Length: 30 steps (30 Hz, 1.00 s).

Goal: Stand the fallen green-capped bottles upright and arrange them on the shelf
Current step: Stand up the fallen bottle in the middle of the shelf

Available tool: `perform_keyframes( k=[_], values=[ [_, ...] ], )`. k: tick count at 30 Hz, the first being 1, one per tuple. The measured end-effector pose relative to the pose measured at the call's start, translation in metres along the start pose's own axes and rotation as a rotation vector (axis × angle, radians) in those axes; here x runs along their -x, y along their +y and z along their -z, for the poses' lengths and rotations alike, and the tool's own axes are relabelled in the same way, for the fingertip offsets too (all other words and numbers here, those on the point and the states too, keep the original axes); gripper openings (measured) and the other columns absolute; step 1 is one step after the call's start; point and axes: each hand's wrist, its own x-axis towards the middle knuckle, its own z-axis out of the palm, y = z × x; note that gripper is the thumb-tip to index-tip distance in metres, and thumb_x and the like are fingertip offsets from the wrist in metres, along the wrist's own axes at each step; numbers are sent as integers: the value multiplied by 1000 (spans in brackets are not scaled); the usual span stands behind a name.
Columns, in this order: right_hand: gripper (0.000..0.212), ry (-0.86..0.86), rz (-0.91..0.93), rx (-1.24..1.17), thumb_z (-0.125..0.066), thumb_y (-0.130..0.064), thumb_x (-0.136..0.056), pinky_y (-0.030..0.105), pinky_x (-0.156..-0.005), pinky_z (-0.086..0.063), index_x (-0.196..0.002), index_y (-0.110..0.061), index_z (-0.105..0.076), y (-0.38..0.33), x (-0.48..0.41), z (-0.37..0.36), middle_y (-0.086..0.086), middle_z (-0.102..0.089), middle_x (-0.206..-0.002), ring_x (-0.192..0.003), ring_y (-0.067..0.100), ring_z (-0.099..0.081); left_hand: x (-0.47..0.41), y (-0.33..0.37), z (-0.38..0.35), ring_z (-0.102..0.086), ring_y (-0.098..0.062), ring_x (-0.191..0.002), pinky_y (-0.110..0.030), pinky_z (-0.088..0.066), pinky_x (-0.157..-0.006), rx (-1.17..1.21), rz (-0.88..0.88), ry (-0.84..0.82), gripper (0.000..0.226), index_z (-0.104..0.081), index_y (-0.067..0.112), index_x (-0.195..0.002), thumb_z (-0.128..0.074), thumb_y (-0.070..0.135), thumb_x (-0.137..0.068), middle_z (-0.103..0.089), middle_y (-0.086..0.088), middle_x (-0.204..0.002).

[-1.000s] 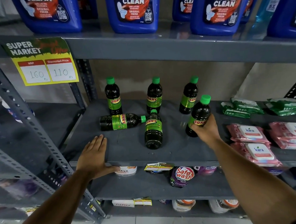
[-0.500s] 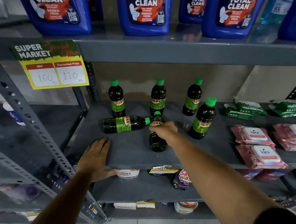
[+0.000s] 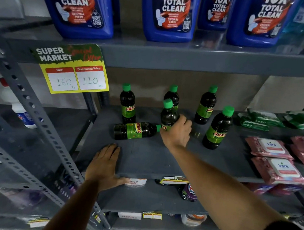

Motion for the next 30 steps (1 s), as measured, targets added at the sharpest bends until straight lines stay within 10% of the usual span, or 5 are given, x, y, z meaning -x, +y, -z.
perform_keyframes(
  k=[8, 13, 20, 30],
  values=[
    [70, -136, 53, -487, -84, -17, -57, 44, -89, -53, -119, -10, -52, 37, -6, 4, 10, -59, -114, -103, 18, -59, 1, -1, 2, -24, -31, -145, -50, -26, -117, -17, -19, 4, 124, -26, 12, -152, -52, 92, -60, -26, -11, -159],
    [104, -163, 148, -214, -92, -37, -54, 37, -100, -41, -138, -12, -35, 53, 0, 4, 11, -44, -130, -121, 23, -41, 1, 0, 2, -28, -33, -144, -51, -30, -115, -28, -16, 9, 126, -29, 11, -151, -47, 95, -59, -29, -12, -158],
    [83, -293, 116, -305, -87, -28, -59, 22, -90, -41, -127, -23, -39, 61, 3, 5, -2, -48, -122, -112, 11, -49, 1, 0, 0, -21, -29, -147, -49, -24, -117, -32, 0, -4, 129, -23, 13, -153, -42, 98, -58, -23, -9, -162],
    [75, -300, 102, -232, -85, -22, -63, 39, -90, -51, -127, -15, -47, 67, 9, 7, 4, -57, -116, -108, 22, -58, 0, 0, -1, -8, -23, -150, -44, -14, -121, -11, 31, -30, 131, -10, 17, -155, -42, 98, -58, -9, -3, -165]
  ],
)
